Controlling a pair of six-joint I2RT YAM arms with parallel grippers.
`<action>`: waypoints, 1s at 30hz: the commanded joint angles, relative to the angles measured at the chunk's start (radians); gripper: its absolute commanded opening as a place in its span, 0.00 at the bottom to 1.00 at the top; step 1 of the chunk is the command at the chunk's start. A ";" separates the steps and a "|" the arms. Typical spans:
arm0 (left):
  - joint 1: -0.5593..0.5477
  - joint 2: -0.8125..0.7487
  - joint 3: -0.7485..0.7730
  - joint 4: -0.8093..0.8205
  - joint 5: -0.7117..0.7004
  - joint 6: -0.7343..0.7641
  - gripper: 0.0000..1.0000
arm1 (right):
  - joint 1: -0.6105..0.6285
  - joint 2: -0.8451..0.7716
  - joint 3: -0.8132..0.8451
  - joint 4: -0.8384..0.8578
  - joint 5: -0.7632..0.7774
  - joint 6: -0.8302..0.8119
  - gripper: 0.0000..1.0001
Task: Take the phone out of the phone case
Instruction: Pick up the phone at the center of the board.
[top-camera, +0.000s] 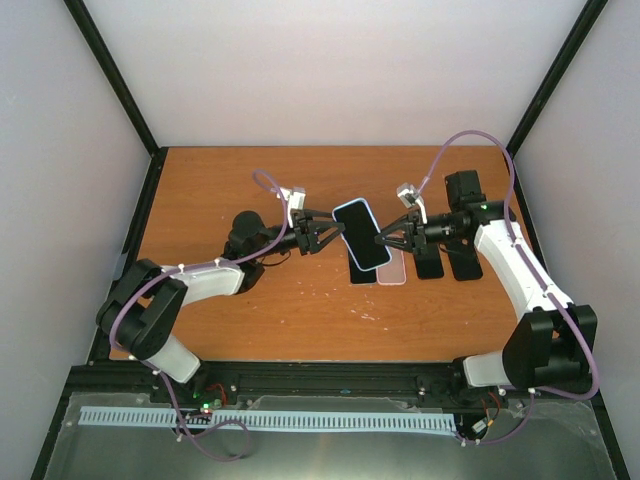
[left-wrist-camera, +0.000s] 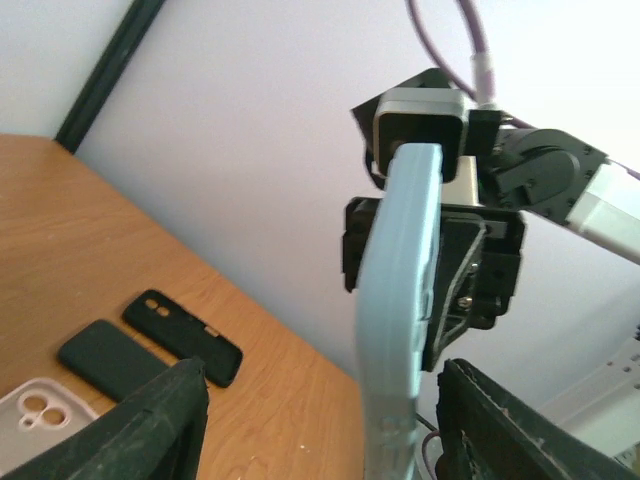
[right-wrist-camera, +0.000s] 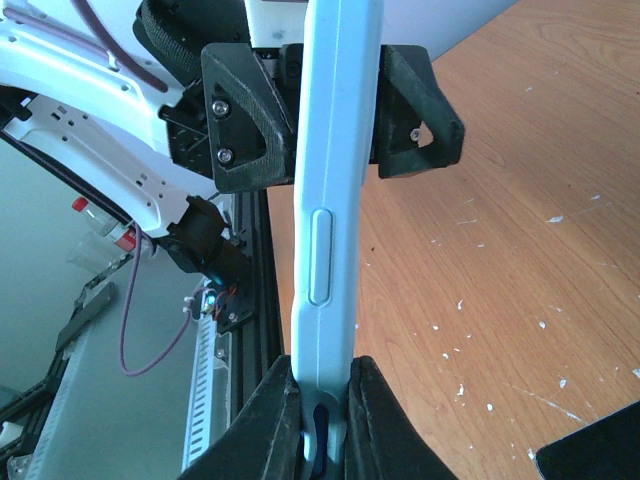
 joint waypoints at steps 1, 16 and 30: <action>-0.012 0.047 0.043 0.233 0.057 -0.117 0.61 | -0.004 -0.032 -0.014 0.058 -0.053 0.030 0.03; -0.046 0.111 0.106 0.242 0.093 -0.108 0.19 | -0.004 -0.028 -0.022 0.075 -0.062 0.048 0.04; -0.041 0.036 0.119 0.080 0.145 0.010 0.00 | -0.004 -0.064 -0.005 0.060 -0.014 0.029 0.52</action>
